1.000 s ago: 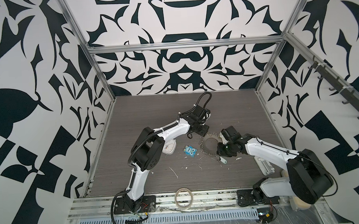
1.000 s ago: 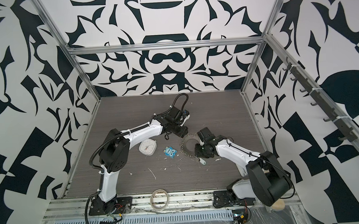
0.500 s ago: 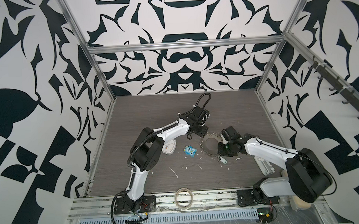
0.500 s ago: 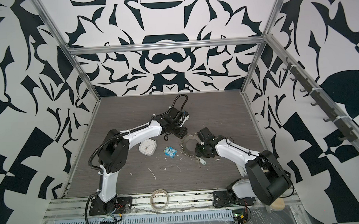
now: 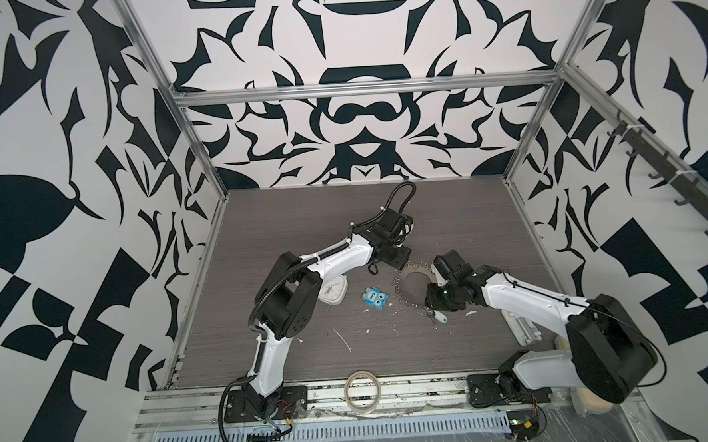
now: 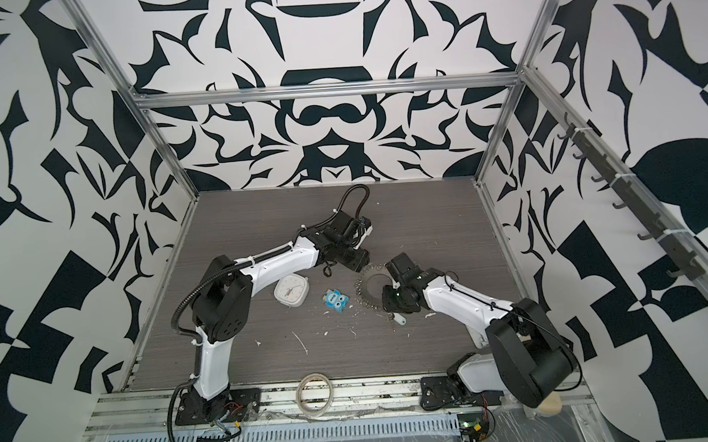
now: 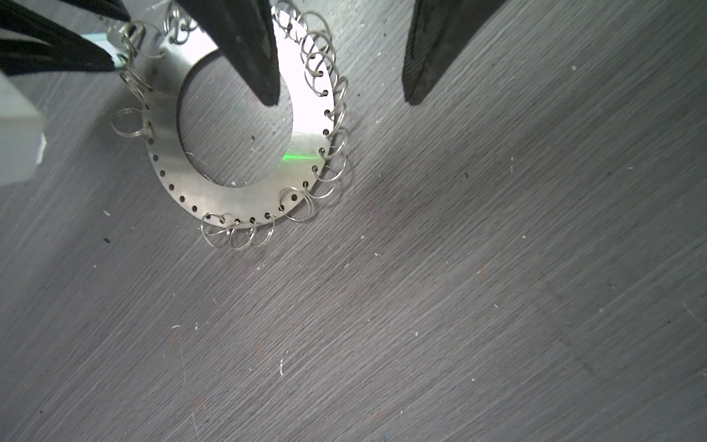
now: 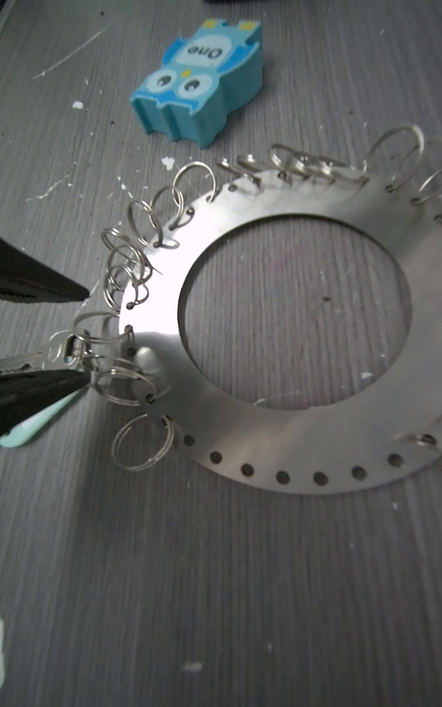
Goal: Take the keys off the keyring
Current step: 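Grasp the green-tagged key's split ring with the right gripper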
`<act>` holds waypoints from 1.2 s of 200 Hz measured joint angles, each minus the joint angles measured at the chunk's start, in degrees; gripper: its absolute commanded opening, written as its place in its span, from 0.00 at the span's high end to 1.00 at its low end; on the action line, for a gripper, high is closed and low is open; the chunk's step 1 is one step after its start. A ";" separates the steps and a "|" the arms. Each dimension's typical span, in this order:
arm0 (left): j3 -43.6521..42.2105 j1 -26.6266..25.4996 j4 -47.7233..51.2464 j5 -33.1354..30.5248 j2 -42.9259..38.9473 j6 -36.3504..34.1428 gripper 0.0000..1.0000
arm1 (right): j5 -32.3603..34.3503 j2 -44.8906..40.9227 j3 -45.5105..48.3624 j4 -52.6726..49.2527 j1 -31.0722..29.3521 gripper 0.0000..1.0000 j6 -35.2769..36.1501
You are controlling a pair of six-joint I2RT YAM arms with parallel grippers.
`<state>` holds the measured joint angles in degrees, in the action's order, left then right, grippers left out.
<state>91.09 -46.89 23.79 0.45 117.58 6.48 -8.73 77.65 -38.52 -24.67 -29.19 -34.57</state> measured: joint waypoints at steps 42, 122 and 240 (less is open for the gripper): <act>-0.33 -0.04 -0.35 -0.20 -0.07 0.20 0.44 | -0.07 1.18 0.00 0.57 -0.11 0.65 0.00; -0.81 -0.17 -0.50 -0.24 -0.22 0.61 0.45 | -0.04 1.16 0.00 1.40 -0.70 0.65 -0.02; -1.29 -0.76 -0.66 -0.59 -0.66 0.83 0.45 | 3.58 1.20 0.00 1.90 -0.70 0.90 -0.63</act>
<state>89.80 -47.66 23.14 -0.14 116.92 7.31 -5.15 78.85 -38.52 -22.76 -29.89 -35.20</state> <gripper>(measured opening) 0.546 0.114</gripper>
